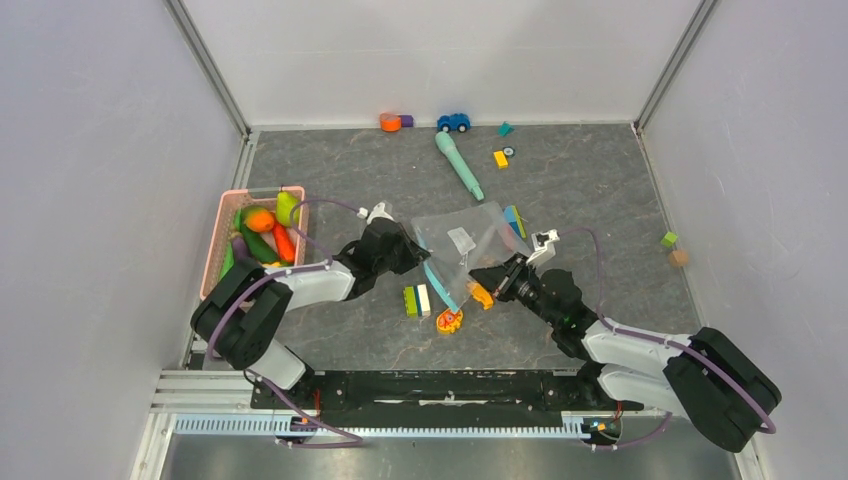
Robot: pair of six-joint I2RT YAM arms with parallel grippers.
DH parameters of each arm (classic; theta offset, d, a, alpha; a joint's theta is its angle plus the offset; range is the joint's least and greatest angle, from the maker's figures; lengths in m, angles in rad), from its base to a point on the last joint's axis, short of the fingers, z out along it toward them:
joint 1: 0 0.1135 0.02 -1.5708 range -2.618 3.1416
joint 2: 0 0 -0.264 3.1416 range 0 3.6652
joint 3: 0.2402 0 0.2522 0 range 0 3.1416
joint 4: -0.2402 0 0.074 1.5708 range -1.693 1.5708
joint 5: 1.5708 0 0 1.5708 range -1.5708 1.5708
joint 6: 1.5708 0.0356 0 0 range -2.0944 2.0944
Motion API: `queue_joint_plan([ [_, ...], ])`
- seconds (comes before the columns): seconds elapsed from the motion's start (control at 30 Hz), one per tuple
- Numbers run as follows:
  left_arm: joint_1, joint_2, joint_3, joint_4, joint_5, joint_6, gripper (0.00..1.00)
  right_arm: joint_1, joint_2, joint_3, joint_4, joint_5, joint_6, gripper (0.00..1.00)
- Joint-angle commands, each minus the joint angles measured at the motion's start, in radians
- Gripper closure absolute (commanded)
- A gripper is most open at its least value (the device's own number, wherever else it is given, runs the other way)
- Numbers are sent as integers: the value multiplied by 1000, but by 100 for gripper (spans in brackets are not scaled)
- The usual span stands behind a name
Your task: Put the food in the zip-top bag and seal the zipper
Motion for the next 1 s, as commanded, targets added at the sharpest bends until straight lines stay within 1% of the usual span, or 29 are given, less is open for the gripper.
queue_joint_plan([
  [0.0, -3, -31, 47, -41, -24, 17, 98, 6, -6, 68, -74, -17, -127, 100],
  [0.03, -3, -51, 56, -99, -40, 20, 98, 6, -7, 99, -126, -29, -189, 95],
  [0.07, -6, -82, 71, -158, -60, 28, 98, 6, -3, 153, -194, -40, -287, 84],
  [0.13, -23, -150, 100, -327, -149, 30, 98, 6, 8, 263, -395, -46, -487, 51],
  [0.2, -49, -218, 136, -486, -252, 29, 98, 6, 8, 342, -533, -17, -651, 34],
  [0.23, -63, -251, 161, -577, -303, 19, 98, 5, -4, 362, -564, -4, -732, 26],
  [0.27, -73, -279, 188, -665, -342, 7, 98, 8, -24, 367, -579, 11, -794, 17],
  [0.3, -79, -300, 215, -731, -370, -1, 98, 7, -53, 363, -575, 18, -833, 10],
  [0.37, -90, -340, 257, -841, -419, -12, 98, 10, -109, 346, -533, -9, -919, 2],
  [0.43, -100, -365, 298, -922, -448, -18, 98, 16, -138, 347, -494, -76, -998, 2],
  [0.57, -123, -368, 374, -1021, -506, -33, 98, 31, -120, 419, -526, -173, -1103, 2],
  [0.7, -133, -346, 436, -1087, -540, -42, 98, 67, -92, 451, -502, -275, -1139, 2],
  [0.8, -141, -331, 469, -1088, -547, -52, 98, 133, -49, 486, -506, -249, -1150, 2],
  [0.87, -146, -312, 500, -1098, -558, -60, 98, 204, -19, 535, -546, -192, -1179, 2],
  [0.97, -153, -285, 543, -1134, -586, -82, 98, 277, 10, 574, -547, -94, -1213, 2],
])
